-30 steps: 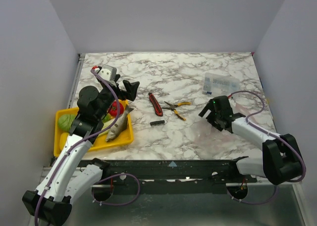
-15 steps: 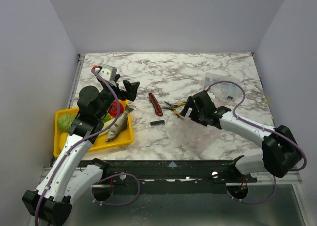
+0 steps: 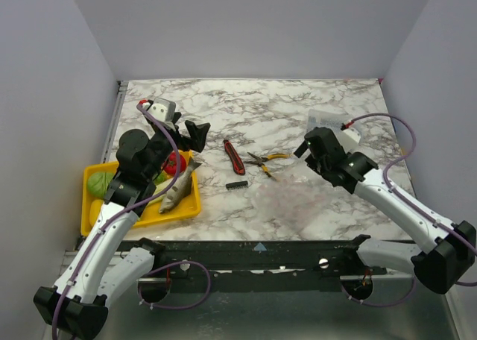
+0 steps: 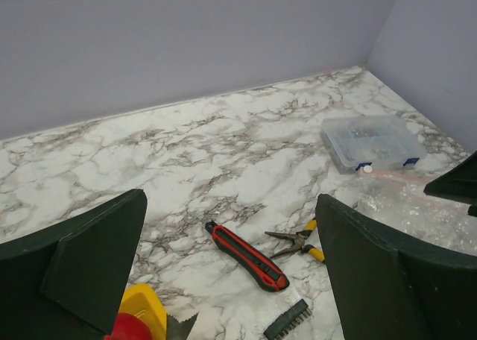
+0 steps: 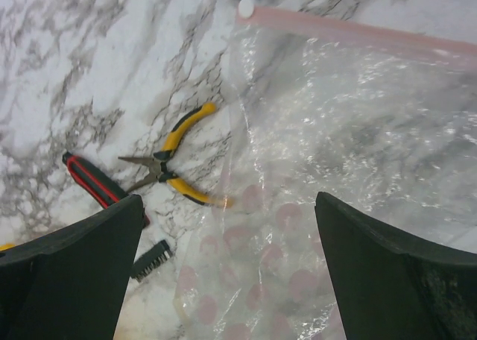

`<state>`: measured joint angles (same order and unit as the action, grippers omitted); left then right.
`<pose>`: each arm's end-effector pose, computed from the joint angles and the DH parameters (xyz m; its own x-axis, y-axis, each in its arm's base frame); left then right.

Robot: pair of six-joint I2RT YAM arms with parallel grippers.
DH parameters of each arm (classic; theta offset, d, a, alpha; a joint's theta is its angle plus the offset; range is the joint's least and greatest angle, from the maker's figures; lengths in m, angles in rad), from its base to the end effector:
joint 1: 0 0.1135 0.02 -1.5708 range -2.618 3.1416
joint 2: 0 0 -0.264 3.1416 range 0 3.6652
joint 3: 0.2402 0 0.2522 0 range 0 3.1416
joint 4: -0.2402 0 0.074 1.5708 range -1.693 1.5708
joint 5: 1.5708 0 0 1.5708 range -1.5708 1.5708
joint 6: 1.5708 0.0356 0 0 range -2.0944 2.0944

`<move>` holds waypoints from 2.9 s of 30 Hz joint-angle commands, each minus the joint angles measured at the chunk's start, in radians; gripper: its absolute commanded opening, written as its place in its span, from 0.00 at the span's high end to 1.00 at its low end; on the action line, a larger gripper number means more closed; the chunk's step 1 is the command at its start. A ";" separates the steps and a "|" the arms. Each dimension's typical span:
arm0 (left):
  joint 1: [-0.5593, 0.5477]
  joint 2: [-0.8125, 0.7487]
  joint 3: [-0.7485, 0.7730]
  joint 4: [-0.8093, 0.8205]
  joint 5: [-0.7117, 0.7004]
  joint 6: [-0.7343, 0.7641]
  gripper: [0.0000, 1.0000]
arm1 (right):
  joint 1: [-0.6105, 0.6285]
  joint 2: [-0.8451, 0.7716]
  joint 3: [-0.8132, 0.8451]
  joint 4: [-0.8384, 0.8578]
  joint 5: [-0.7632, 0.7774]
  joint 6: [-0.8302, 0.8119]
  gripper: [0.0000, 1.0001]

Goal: Place the food in the zip-top bag and seal the zipper
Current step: Move the zipper food storage bag to the center of the board, then pick up the zipper food storage bag at the center of the board.

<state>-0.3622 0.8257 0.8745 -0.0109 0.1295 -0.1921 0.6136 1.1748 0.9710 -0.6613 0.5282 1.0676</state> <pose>0.1779 -0.0723 0.3836 -0.0553 -0.1815 -0.9818 0.4701 0.8628 -0.1860 0.2050 0.1225 0.2865 -0.5017 0.5722 -0.6488 0.4342 0.8152 0.3832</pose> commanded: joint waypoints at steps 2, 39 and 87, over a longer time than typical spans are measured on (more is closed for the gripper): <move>-0.004 -0.018 0.000 -0.016 0.023 -0.010 0.01 | 0.001 -0.096 0.075 -0.247 0.279 0.229 0.00; -0.044 -0.023 -0.011 -0.012 0.021 -0.006 0.01 | -0.680 0.386 0.165 0.165 -0.639 -0.667 0.06; -0.070 0.036 0.001 -0.014 0.073 -0.046 0.02 | -0.706 -0.079 0.334 -0.211 -0.423 -0.717 1.00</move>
<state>-0.4274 0.8516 0.8742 -0.0319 0.1703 -0.2192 -0.0872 1.1015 1.1973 -0.7334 -0.0448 0.4095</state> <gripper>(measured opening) 0.982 0.006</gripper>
